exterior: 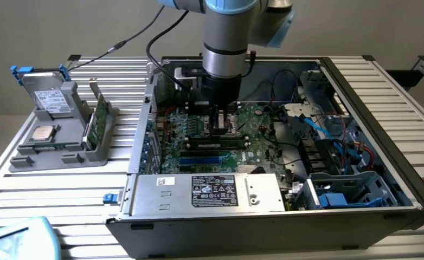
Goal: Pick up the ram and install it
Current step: 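Press down the ram until it locks into place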
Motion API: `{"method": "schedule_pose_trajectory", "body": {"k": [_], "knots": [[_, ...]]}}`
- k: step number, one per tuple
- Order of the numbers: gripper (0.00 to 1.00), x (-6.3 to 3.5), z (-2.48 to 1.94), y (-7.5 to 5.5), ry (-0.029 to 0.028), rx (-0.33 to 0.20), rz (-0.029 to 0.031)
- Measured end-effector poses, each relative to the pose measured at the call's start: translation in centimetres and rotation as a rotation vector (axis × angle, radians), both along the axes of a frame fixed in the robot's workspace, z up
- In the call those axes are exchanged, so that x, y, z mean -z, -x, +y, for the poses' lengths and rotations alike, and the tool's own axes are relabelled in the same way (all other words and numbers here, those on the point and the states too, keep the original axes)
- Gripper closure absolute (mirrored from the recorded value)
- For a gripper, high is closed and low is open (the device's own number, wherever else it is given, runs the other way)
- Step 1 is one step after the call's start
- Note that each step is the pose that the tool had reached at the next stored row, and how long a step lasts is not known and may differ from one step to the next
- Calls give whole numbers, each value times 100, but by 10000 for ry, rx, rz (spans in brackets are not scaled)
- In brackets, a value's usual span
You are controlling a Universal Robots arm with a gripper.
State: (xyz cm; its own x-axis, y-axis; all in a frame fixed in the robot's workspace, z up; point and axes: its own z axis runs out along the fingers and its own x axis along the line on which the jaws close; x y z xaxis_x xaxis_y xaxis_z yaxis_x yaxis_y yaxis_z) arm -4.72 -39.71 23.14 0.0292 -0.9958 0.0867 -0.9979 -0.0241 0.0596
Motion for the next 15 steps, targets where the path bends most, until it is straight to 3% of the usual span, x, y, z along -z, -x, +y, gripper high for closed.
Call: {"method": "schedule_pose_trajectory", "body": {"k": [4,10,15], "knots": [[89,-85,-1,-11,6,-2,46],[89,-134,-4,-158,6,-3,142],[89,-135,-4,-175,0,-2,157]]}}
